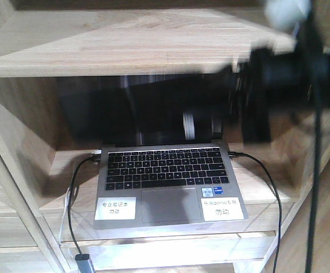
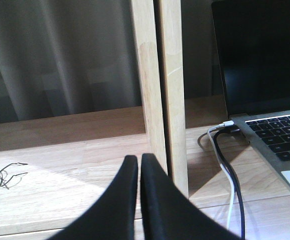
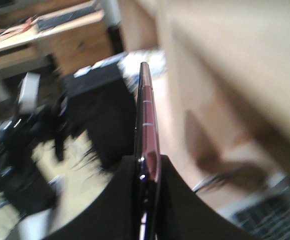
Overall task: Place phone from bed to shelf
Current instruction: 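Raise the right gripper with the phone above the upper shelf board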
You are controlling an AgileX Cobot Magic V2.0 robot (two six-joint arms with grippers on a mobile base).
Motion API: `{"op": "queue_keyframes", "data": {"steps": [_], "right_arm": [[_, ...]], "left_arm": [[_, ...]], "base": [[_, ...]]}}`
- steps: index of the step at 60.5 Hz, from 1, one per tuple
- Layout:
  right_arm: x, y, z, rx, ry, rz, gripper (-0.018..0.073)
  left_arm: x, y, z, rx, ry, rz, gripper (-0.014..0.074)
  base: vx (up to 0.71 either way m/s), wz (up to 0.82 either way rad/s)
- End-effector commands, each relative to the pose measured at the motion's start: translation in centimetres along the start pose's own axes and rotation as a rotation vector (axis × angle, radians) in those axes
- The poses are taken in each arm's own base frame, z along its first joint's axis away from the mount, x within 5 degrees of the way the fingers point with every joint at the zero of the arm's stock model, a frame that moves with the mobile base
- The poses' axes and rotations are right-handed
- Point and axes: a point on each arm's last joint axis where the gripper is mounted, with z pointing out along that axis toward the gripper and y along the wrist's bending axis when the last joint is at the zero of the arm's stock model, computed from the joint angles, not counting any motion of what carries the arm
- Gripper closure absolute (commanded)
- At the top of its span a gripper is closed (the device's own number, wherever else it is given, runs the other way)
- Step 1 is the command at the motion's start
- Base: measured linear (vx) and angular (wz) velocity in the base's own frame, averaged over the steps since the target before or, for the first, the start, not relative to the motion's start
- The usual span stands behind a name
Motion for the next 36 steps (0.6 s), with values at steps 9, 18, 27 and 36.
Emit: {"op": "queue_keyframes", "data": {"steps": [9, 18, 27, 36], "right_arm": [[-6.8, 0.9, -2.6, 0.186, -0.248, -0.125, 0.0561], [-8.7, -0.2, -2.3, 0.199, -0.279, -0.155, 0.0561], [-10.4, -1.2, 0.2, 0.157, -0.295, -0.18, 0.0561], [-11.6, -2.8, 3.1, 0.152, -0.324, -0.154, 0.0561]], "left_arm": [[-1.4, 0.2, -0.3, -0.007, -0.106, -0.014, 0.0595], [-1.4, 0.2, -0.3, -0.007, -0.106, -0.014, 0.0595], [-1.4, 0.2, -0.3, -0.007, -0.106, -0.014, 0.0595], [-1.4, 0.2, -0.3, -0.007, -0.106, -0.014, 0.0595]], "base": [[0.0, 0.0], [0.0, 0.0], [0.0, 0.0], [0.0, 0.0]]}}
